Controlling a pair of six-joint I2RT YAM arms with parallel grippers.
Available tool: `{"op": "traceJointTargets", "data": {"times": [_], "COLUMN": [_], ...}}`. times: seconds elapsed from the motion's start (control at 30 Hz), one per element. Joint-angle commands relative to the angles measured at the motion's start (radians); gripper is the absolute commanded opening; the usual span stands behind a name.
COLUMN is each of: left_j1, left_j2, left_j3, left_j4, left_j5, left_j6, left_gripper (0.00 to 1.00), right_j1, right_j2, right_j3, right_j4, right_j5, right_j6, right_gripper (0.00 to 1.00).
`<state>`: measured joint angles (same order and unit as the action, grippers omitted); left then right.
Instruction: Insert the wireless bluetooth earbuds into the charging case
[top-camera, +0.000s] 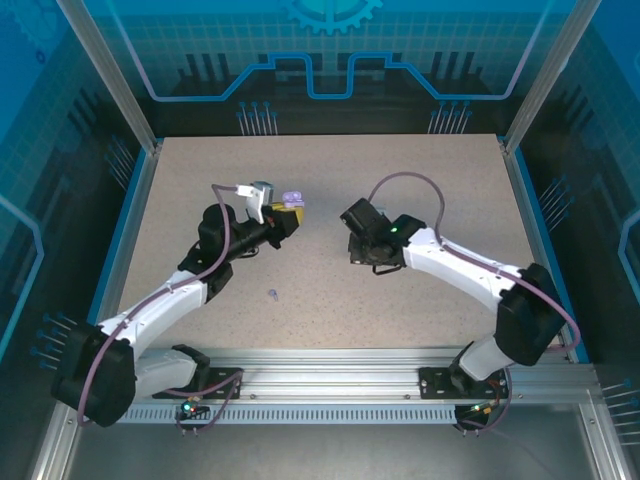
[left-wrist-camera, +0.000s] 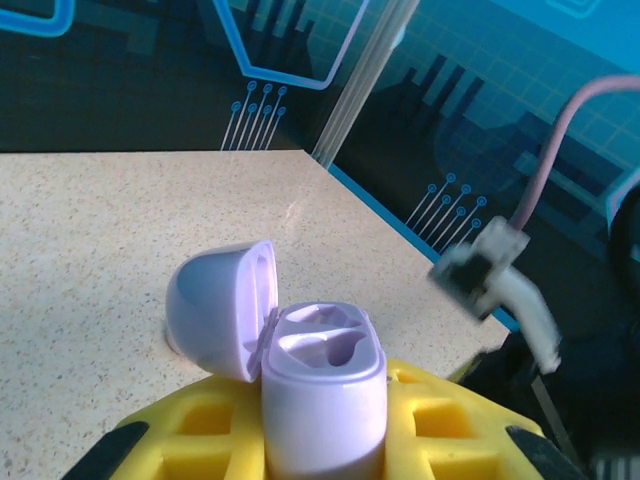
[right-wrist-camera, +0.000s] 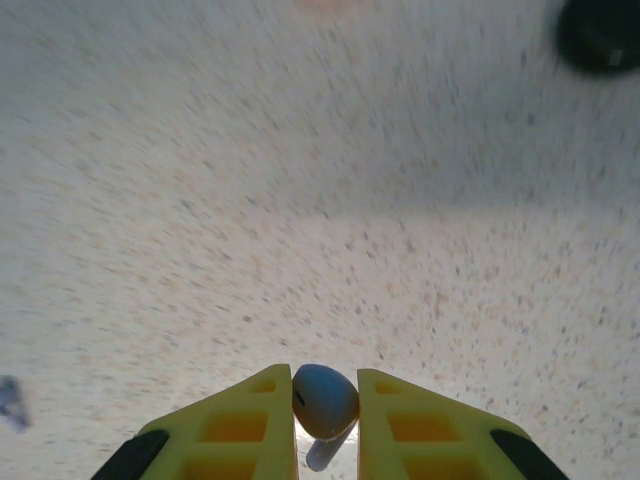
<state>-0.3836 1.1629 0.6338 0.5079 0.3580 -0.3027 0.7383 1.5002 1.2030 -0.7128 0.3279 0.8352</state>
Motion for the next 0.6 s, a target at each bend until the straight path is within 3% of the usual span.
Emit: {"op": "traceJointTargets", "data": {"times": [0.0,0.33,0.57], "left_j1": [-0.024,-0.112,-0.166], "left_j2": [-0.02,0.033,0.062], "left_j3": [-0.02,0.005,0.055], "left_j4": [0.128,0.212,0.254], "left_j5": [0.036,0.041,-0.014], "left_j6": [0.082,0.295,0.38], "left_gripper": [0.0,0.0,0.0], "right_j1": [-0.025,-0.05,-0.045], "right_j2": [-0.075,-0.16,-0.242], "right_j3": [0.091,0.307,0.284], "right_j4": [-0.036,-0.005,0.167], "right_j5": [0.055,0.01,-0.117], "right_j6": [-0.121,-0.341,-0.488], "right_gripper": [0.18,0.19,0.19]}}
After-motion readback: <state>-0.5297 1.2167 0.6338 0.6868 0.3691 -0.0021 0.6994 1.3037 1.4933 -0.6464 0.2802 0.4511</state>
